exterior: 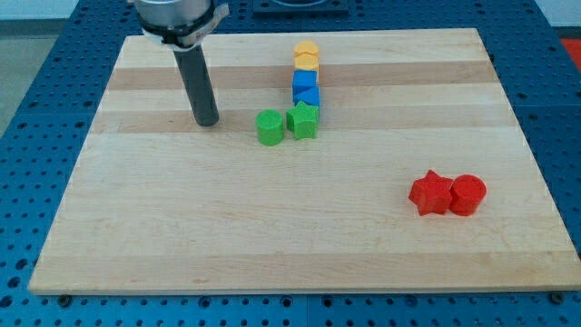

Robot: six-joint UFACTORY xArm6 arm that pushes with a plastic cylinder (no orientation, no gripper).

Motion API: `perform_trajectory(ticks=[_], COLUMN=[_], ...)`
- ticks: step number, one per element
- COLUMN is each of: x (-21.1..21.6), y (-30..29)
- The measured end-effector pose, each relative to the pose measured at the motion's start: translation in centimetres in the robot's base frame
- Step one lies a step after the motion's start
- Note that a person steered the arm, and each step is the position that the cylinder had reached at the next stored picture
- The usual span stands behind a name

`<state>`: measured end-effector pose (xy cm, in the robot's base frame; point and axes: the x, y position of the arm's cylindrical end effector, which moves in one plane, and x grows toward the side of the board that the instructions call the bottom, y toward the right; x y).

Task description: Push green circle to bit down

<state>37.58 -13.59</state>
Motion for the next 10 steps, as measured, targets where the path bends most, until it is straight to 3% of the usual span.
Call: perform_trajectory(ticks=[10], x=[1.3], y=[6.6])
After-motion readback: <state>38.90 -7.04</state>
